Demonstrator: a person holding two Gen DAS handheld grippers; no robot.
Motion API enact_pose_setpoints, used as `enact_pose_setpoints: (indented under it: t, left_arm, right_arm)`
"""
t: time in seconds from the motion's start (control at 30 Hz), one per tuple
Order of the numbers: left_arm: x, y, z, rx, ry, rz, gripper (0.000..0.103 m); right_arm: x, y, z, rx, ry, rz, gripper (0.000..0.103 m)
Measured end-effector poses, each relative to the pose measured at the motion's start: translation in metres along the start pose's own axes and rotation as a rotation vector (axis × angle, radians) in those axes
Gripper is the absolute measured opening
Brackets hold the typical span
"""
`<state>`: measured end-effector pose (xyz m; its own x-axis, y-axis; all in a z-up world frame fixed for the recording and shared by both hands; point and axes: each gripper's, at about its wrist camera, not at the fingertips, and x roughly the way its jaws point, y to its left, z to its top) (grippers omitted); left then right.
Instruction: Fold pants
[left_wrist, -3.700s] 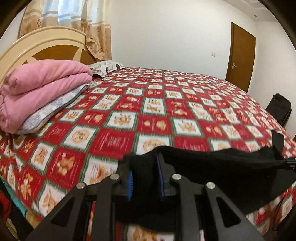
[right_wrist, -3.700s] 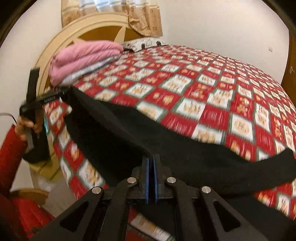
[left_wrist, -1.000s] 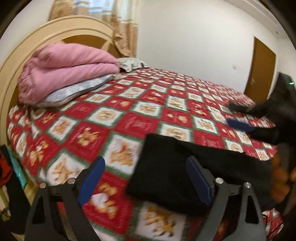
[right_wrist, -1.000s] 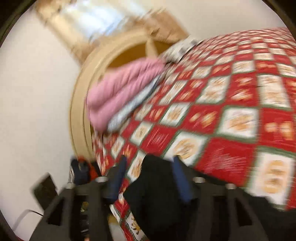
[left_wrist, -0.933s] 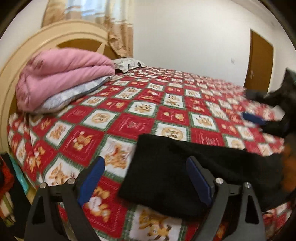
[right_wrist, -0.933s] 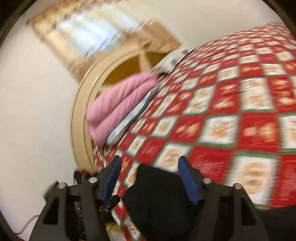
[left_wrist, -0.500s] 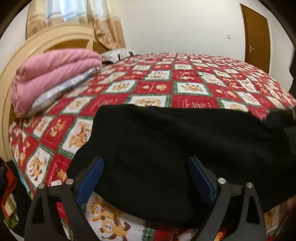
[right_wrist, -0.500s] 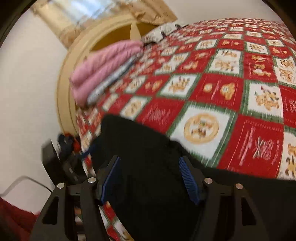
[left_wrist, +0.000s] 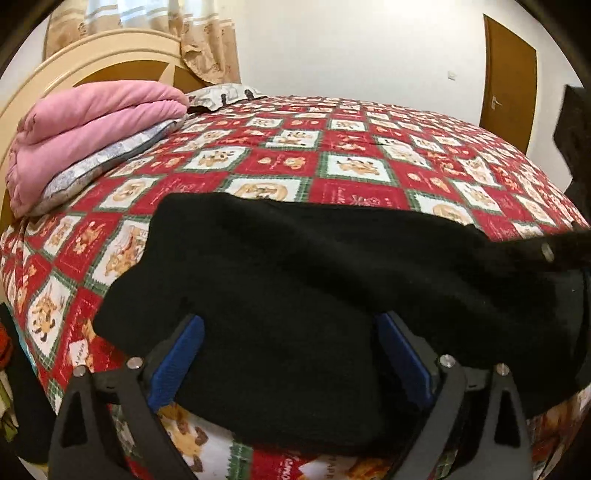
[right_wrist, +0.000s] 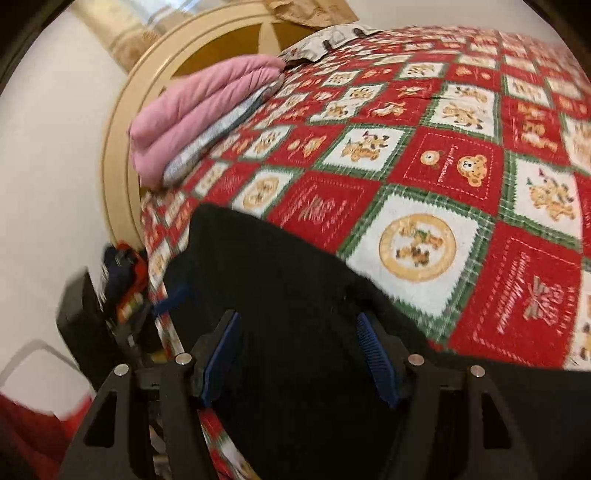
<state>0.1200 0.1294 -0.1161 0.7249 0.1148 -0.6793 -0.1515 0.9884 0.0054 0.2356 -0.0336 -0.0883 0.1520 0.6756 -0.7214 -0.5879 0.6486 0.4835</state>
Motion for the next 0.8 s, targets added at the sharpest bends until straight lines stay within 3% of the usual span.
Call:
enact_pose_setpoints:
  t: [0.1,0.27,0.37,0.53,0.6,0.67,0.8]
  left_arm:
    - [0.001,-0.002,-0.001,0.004,-0.011,0.008,0.099]
    - [0.001,-0.001,0.0,0.001,-0.002,0.009,0.099]
    - [0.001,-0.002,0.001,0.006,0.003,0.013,0.099]
    - [0.003,-0.002,0.002,0.014,0.006,0.015,0.101]
    - [0.003,-0.001,0.002,0.013,0.006,0.01,0.101]
    - [0.003,-0.001,0.003,0.012,0.006,0.015,0.101]
    - [0.003,0.002,0.003,0.016,0.011,0.012,0.102]
  right_arm:
    - [-0.001,0.003,-0.004,-0.015,0.046,0.013,0.067]
    - [0.017,-0.016,0.017,0.108,0.034,0.21,0.068]
    - [0.026,-0.038,0.024,0.272,-0.032,0.312,0.068]
    - [0.019,-0.045,0.019,0.325,-0.001,0.444,0.068]
    - [0.01,-0.058,0.016,0.394,-0.042,0.475,0.068]
    - [-0.005,-0.078,0.011,0.48,-0.145,0.499,0.068]
    - [-0.006,-0.079,0.01,0.432,-0.091,0.424,0.068]
